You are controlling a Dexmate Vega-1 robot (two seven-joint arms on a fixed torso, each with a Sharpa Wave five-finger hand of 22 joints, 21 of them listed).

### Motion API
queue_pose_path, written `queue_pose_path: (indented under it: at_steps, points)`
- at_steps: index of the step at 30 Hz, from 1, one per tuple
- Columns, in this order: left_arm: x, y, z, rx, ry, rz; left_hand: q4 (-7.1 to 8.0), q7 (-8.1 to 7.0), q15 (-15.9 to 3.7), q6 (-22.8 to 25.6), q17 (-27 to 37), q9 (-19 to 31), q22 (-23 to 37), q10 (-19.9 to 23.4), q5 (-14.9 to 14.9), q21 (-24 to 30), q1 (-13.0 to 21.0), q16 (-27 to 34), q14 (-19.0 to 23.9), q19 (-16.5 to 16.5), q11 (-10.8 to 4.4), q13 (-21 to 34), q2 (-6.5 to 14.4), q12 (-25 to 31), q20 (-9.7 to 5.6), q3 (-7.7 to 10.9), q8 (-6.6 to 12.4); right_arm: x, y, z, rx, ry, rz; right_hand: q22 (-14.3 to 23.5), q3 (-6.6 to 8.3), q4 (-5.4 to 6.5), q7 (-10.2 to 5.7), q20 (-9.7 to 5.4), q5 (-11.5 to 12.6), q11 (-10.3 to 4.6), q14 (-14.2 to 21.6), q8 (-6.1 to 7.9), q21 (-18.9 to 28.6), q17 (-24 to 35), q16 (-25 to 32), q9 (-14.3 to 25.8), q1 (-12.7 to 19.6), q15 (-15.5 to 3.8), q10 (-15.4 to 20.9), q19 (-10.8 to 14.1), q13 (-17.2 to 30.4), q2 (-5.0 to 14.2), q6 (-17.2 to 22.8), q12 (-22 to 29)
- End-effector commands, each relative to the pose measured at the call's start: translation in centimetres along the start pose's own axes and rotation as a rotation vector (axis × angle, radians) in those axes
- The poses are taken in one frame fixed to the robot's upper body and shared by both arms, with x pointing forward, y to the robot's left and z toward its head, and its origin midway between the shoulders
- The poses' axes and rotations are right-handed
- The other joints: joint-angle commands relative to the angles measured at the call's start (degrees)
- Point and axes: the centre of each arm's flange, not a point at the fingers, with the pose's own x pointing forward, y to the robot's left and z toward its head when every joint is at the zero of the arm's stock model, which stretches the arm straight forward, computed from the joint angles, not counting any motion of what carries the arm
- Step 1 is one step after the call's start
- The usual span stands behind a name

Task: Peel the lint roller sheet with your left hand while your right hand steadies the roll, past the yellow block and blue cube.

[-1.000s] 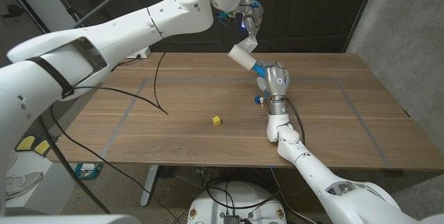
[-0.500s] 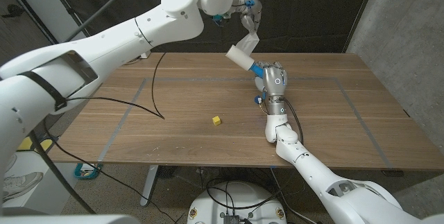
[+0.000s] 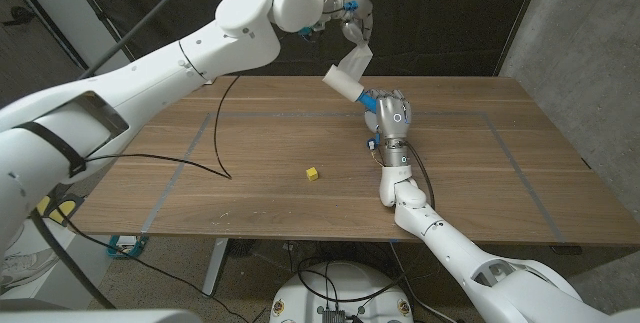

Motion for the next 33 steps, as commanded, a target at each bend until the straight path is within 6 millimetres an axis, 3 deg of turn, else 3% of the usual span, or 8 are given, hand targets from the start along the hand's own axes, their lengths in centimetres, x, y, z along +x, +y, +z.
queue_pose_path:
  at_steps: [1, 33]
  points:
    - [-1.8, -0.3, -0.7, -0.038, -0.018, 0.101, 1.91, -0.37, -5.75, -0.3, 0.3, 14.0, 0.0, 0.4, 0.4, 0.5, -0.7, -0.2, 0.2, -0.4, -0.97, 0.4, 0.3, 0.2, -0.01, 2.14, 8.87, -0.1, -0.1, 0.5, -0.007, 0.004, 0.005, 0.1, 0.33, -0.11, -0.13, -8.25, 0.2, -0.01, 0.3, 0.21, 0.2, 0.3, 0.3, 0.2, 0.1, -4.58, -0.1, -0.1, 0.4, 0.62, 0.3, 0.4]
    - [-4.7, -1.4, -1.3, -0.150, -0.061, 0.393, 2.50, -1.88, -5.64, -1.5, 1.5, 13.7, -1.2, -0.3, 0.6, 1.7, -3.5, -1.5, -0.1, -2.2, -1.25, 0.9, 0.2, -0.2, 1.00, 3.39, 9.66, -0.1, 0.0, 1.0, 0.004, 0.008, 0.019, 0.1, 0.50, -0.31, -0.14, -8.28, 0.1, -0.05, 0.3, 0.22, 0.3, 0.3, 0.3, 0.2, 0.0, -4.58, 0.0, -0.1, 0.2, 0.66, 0.5, 0.6]
